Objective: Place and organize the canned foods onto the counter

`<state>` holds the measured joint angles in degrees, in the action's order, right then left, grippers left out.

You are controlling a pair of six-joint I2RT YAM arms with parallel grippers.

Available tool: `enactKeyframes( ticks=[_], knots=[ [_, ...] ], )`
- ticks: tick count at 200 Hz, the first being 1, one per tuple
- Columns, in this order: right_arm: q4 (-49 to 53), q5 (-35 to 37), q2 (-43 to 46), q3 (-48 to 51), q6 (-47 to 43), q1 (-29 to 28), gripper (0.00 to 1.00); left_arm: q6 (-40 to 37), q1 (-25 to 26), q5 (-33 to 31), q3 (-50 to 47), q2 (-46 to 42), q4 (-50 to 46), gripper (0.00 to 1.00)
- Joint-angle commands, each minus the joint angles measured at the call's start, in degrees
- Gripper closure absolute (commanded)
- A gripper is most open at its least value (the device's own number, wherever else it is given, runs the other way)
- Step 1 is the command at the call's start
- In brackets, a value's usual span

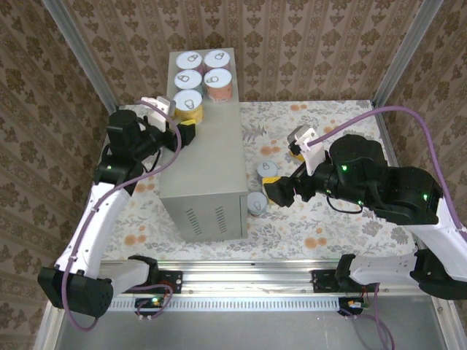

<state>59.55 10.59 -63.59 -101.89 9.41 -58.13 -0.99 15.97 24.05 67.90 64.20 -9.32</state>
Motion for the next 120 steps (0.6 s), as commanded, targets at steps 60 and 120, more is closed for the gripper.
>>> enactKeyframes(
  ticks=[60, 120],
  knots=[
    [-0.1, 1.2, -0.1, 0.4, 0.5, 0.2, 0.00, 2.4, -0.6, -0.5, 1.5, 1.6, 2.6, 0.03],
    [-0.3, 1.1, 0.3, 1.2, 0.7, 0.2, 0.00, 3.3, -0.6, 0.5, 2.0, 3.1, 4.0, 0.00]
  ],
)
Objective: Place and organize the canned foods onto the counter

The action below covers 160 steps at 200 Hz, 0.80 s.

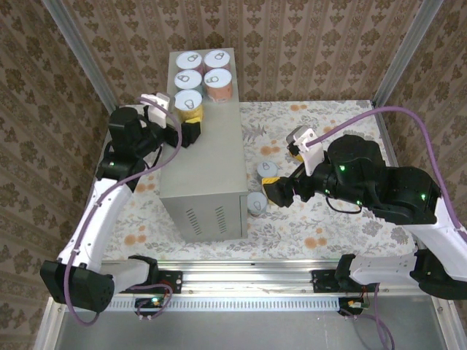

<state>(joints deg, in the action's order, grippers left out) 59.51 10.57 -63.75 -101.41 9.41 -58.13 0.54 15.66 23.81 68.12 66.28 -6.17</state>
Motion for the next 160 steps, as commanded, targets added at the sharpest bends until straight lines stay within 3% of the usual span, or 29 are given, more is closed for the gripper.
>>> enactKeyframes(
  ticks=[1, 160],
  knots=[
    [-0.2, 1.1, 0.5, 0.7, 0.7, 0.2, 0.00, 1.8, -0.3, 0.8, 1.8, 1.0, 0.9, 0.00],
    [-2.0, 1.0, 2.2, 4.0, 1.0, 0.1, 0.00, 0.6, -0.1, -2.7, 2.4, 1.7, -0.4, 0.01]
  ],
)
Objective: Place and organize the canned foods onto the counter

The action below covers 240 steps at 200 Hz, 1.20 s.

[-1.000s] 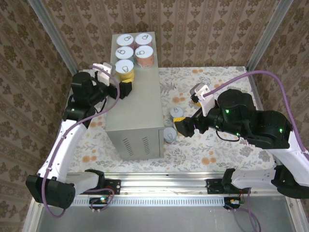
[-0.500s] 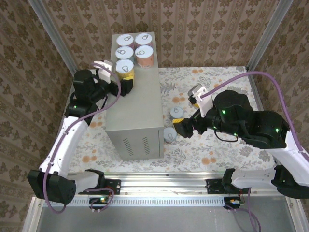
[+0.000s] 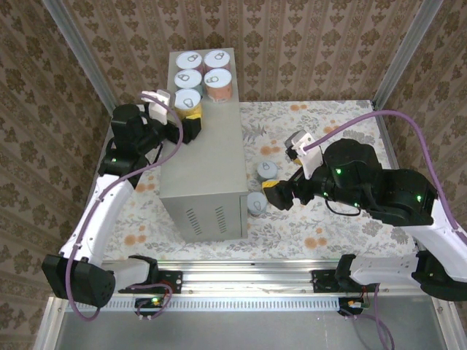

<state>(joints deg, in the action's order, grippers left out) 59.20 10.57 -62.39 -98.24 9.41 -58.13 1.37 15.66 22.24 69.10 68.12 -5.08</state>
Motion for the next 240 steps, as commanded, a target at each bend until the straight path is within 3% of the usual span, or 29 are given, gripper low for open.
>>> enactKeyframes(
  ticks=[1, 94, 183, 240],
  knots=[
    [-1.7, 1.1, 0.8, 0.9, 1.0, 0.1, 0.00, -0.2, -0.1, -1.1, 1.4, -0.1, -1.4, 0.01],
    [-1.7, 0.8, 0.5, 0.5, 0.8, 0.2, 0.00, 0.7, -0.1, -2.0, 2.0, -4.0, -3.3, 0.00],
    [-1.4, 0.6, -4.1, -4.3, 1.1, 0.1, 0.00, -0.1, -0.5, -12.2, 9.5, -12.2, -23.8, 0.00],
    [-0.8, 1.9, -9.7, -9.6, 2.9, 0.2, 0.00, -2.5, -1.0, -18.5, 10.0, -14.3, -30.0, 0.00]
  ],
)
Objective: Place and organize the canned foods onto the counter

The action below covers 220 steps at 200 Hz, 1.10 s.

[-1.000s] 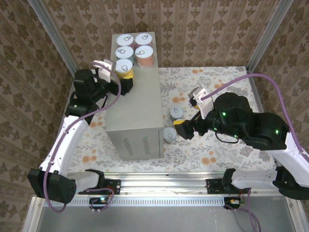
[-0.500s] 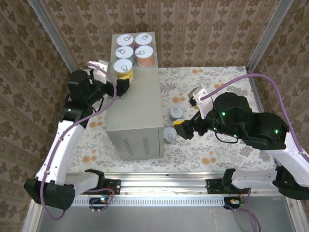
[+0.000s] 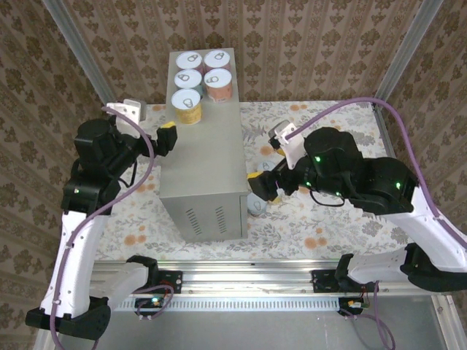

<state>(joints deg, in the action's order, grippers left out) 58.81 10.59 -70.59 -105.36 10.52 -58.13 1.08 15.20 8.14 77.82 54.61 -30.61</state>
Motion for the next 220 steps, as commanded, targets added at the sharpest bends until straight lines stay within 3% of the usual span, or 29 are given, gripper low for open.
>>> enactKeyframes(
  ticks=[1, 42, 67, 220],
  knots=[
    [-0.4, 2.0, -1.6, -2.5, 1.8, 0.1, 0.00, -2.3, -0.5, -4.6, 1.3, -0.8, -4.6, 0.00],
    [-2.2, 4.1, -2.9, -2.4, 3.6, 0.2, 0.00, -3.3, -0.5, -12.5, 2.3, 0.8, -7.2, 0.00],
    [-3.1, 4.3, -3.0, -1.5, 4.3, 0.1, 0.00, -3.5, -0.7, -13.2, 3.6, 3.7, -7.2, 0.00],
    [-7.0, 5.2, 2.6, 7.0, 4.9, 0.3, 0.00, 1.6, -9.0, -0.1, 8.3, 18.9, -2.6, 0.00]
  ],
)
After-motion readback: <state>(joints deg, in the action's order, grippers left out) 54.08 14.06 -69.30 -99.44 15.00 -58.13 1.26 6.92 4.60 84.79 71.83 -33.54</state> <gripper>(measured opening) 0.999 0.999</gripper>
